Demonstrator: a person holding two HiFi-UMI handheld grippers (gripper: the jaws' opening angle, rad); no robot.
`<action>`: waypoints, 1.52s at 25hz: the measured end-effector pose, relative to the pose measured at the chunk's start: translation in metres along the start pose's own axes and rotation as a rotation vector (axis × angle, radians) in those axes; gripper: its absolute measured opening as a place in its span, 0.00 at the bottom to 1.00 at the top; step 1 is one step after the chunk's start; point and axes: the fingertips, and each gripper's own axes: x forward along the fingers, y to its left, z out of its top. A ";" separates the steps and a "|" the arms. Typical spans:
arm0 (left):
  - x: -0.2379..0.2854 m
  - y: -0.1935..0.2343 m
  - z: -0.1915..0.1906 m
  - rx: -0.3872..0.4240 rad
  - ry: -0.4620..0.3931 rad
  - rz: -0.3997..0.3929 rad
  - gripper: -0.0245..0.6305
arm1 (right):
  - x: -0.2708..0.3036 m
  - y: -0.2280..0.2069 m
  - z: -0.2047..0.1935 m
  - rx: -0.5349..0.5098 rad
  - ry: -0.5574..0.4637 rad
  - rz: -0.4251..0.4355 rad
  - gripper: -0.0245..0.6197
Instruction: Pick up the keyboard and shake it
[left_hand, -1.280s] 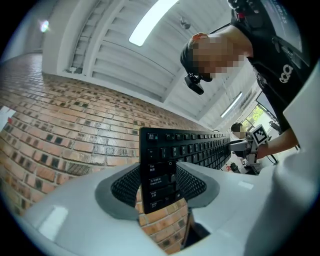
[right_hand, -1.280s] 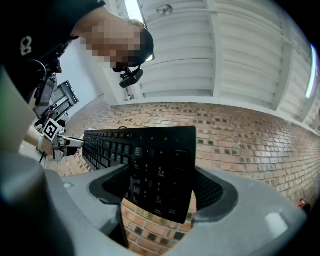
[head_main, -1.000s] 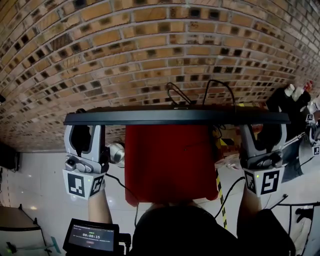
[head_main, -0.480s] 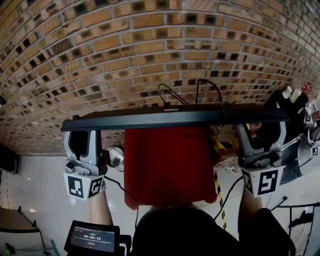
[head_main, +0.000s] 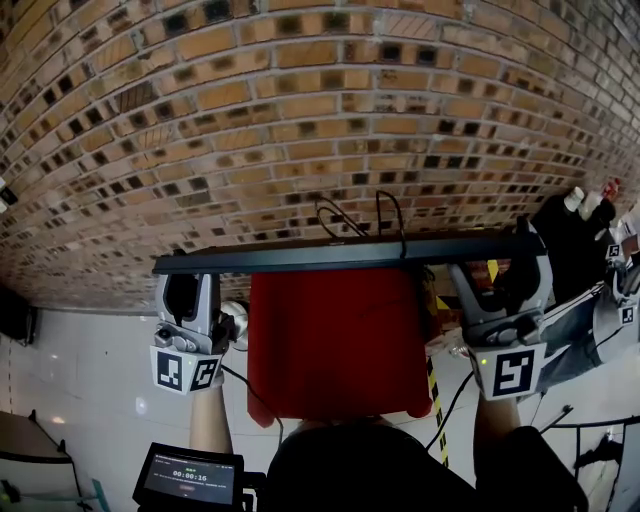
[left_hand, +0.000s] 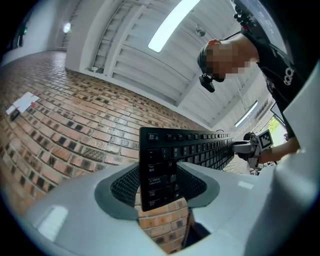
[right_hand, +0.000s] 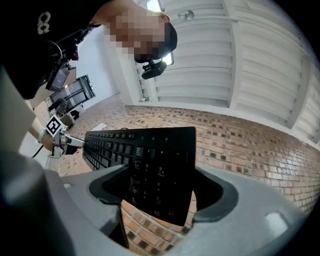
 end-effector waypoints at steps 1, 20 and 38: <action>-0.002 0.000 -0.004 -0.006 0.008 0.001 0.39 | -0.001 0.002 -0.003 0.002 0.007 0.003 0.61; 0.018 -0.023 0.028 0.182 0.015 -0.075 0.39 | -0.033 -0.008 -0.048 0.200 0.002 -0.095 0.61; 0.030 -0.042 0.039 0.221 0.024 -0.147 0.39 | -0.058 -0.013 -0.061 0.256 0.007 -0.178 0.61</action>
